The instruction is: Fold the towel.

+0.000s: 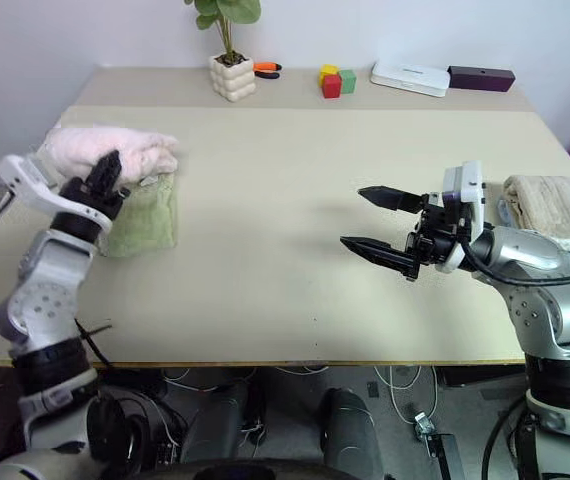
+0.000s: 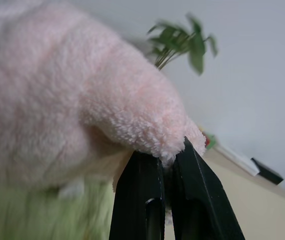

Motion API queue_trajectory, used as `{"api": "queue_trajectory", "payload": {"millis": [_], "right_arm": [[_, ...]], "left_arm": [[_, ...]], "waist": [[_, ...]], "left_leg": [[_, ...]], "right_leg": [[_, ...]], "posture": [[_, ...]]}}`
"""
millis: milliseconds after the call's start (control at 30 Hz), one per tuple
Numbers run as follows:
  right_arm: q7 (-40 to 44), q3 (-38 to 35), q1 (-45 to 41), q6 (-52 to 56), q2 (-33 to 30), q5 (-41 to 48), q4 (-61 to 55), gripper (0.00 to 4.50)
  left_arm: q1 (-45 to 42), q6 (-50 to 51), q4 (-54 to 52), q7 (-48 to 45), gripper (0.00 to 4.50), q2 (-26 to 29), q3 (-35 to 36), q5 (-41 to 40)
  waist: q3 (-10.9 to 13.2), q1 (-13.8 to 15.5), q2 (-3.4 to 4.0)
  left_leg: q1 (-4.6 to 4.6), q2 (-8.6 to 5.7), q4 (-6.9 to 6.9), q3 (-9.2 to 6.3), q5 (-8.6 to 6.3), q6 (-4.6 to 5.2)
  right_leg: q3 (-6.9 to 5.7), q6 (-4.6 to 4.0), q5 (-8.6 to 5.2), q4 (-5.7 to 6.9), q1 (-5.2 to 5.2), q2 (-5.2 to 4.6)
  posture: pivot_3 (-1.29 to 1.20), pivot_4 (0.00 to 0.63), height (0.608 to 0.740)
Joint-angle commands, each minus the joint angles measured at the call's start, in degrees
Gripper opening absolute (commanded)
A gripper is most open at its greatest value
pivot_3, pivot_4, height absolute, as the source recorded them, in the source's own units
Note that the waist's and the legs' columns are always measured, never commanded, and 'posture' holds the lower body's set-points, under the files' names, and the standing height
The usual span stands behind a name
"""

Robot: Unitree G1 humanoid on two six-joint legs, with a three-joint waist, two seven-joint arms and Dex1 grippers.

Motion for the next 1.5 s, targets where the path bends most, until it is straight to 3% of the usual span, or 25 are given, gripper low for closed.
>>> {"api": "queue_trajectory", "payload": {"millis": [33, 367, 400, 433, 667, 833, 1000, 1267, 1367, 1500], "right_arm": [[1.1, -0.6, -1.1, -0.9, -0.6, -0.5, 0.0, 4.50], [0.6, -0.8, -1.2, -0.8, 0.0, -1.5, -0.4, 4.50], [0.4, -0.8, -1.0, -0.9, 0.1, -1.6, -0.6, 4.50], [0.3, -0.8, -0.8, -0.9, 0.3, -1.7, -0.7, 4.50], [0.3, -0.9, -0.6, -1.6, 0.7, -2.5, -0.1, 4.50], [0.3, -0.9, -0.8, -2.2, 0.8, -3.0, 0.4, 4.50], [0.9, -2.2, -0.9, -2.2, 0.3, -2.5, 1.7, 4.50], [2.2, -6.0, -0.5, -0.6, -0.8, 1.0, 2.7, 4.50], [1.9, -6.7, -0.3, 0.2, -1.5, 1.2, 2.0, 4.50], [3.5, -7.7, -0.8, -0.3, -2.8, 0.7, 3.3, 4.50]], "left_arm": [[1.7, -3.5, -4.1, 2.5, 0.05, -0.9, -0.2, 1.6], [6.4, -0.8, -2.9, 4.6, 0.05, -4.5, 0.5, -5.5], [7.0, -0.2, -3.8, 4.8, 0.68, -4.7, -0.1, -6.0], [7.5, 0.1, -4.6, 5.0, 0.95, -4.9, -0.5, -6.6], [10.2, 3.0, -10.2, 7.4, 4.40, -5.0, -2.7, -10.3], [14.5, 9.6, -17.5, 5.7, 4.40, -2.5, -8.5, -15.1], [16.1, 10.5, -19.5, -2.7, 4.40, 3.1, -14.1, -14.3], [8.1, 7.0, -17.0, -14.7, 4.40, 7.9, -20.5, -10.8], [1.8, 4.9, -11.3, -25.9, 4.40, 13.9, -21.3, -8.4], [-4.4, 4.2, -4.6, -32.5, 4.40, 16.9, -22.4, -6.8]], "waist": [[0.0, 0.1, -0.02], [0.0, 0.0, -0.01], [0.0, 0.0, -0.01], [0.0, 0.0, -0.01], [0.0, 0.0, -0.01], [0.0, 0.0, 0.00], [0.0, 0.0, 0.01], [0.0, 0.0, 0.03], [0.0, 0.1, 0.03], [0.0, 0.0, 0.12]], "left_leg": [[-0.02, 0.01, 0.00, -0.02, 0.00, -0.01], [-0.01, 0.03, 0.00, -0.01, -0.01, -0.01], [-0.01, 0.03, 0.00, -0.01, -0.01, -0.01], [-0.01, 0.03, 0.00, -0.01, -0.01, -0.01], [-0.01, 0.06, 0.00, -0.01, -0.01, -0.01], [-0.01, 0.10, 0.00, -0.01, -0.02, -0.01], [-0.01, 0.09, -0.03, -0.01, -0.03, -0.03], [-0.02, 0.08, -0.03, 0.01, -0.11, -0.18], [-0.01, 0.03, -0.06, 0.02, -0.10, -0.18], [-0.02, 0.06, -0.09, 0.04, -0.09, -0.21]], "right_leg": [[-0.02, 0.00, 0.00, 0.00, -0.01, 0.00], [-0.01, -0.16, -0.07, -0.01, -0.01, -0.02], [-0.01, -0.16, -0.07, -0.01, -0.02, -0.02], [-0.01, -0.17, -0.08, -0.01, -0.01, -0.02], [-0.01, -0.19, -0.09, -0.02, -0.02, -0.02], [0.00, -0.19, -0.09, -0.02, -0.01, -0.04], [-0.01, -0.22, -0.11, -0.02, -0.05, -0.02], [0.00, -0.23, -0.10, -0.06, -0.05, -0.03], [-0.01, -0.23, -0.10, -0.05, -0.05, -0.01], [-0.01, -0.27, -0.08, -0.09, -0.10, 0.01]], "posture": [[0.00, 0.150, 0.740], [0.00, 0.150, 0.740], [0.00, 0.150, 0.740], [0.00, 0.150, 0.740], [0.00, 0.150, 0.740], [0.00, 0.150, 0.740], [0.00, 0.150, 0.740], [0.00, 0.150, 0.740], [0.00, 0.150, 0.740], [0.00, 0.150, 0.740]]}}
